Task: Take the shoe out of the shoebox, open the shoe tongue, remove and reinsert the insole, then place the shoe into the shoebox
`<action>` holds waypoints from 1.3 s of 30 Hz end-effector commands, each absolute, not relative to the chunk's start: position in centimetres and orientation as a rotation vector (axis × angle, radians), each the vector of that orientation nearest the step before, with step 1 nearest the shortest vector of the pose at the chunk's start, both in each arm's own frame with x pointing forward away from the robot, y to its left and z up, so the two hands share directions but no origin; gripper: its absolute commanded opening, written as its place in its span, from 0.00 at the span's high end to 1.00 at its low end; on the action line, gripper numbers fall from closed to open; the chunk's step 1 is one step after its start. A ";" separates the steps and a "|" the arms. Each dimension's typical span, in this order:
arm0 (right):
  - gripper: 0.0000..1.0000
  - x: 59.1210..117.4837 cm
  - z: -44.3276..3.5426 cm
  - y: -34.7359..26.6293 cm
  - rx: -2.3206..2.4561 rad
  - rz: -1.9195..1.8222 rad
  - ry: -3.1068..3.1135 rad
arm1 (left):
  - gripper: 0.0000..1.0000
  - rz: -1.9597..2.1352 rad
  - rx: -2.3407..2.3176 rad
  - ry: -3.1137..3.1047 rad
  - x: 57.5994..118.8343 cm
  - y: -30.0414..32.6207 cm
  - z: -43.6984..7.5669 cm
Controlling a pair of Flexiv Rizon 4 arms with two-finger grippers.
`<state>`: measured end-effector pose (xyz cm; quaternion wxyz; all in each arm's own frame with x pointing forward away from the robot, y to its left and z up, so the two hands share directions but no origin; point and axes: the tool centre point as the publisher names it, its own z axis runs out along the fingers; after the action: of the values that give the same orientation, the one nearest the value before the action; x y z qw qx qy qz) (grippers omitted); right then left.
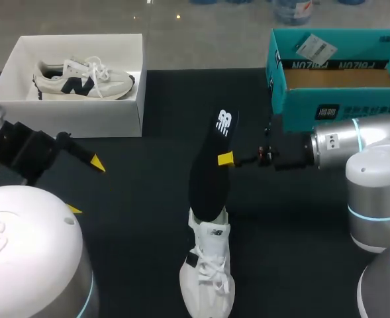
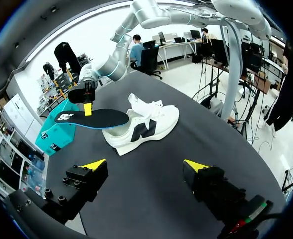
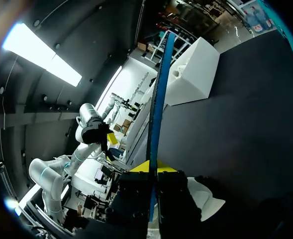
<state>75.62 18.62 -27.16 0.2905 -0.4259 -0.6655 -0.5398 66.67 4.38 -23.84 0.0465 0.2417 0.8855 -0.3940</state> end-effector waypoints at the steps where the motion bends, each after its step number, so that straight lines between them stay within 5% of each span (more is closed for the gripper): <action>1: 1.00 74.9 -28.0 18.6 -1.165 -1.458 -1.762 | 0.00 -1.202 0.740 2.705 66.7 4.4 -23.9; 39: 1.00 75.1 -27.6 17.1 -1.231 -1.441 -1.845 | 0.00 -1.202 0.740 2.705 66.7 4.4 -23.9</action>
<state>75.29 17.18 -28.15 0.2496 -0.4481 -0.6725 -0.5335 66.68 4.39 -23.82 0.0463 0.2419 0.8854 -0.3942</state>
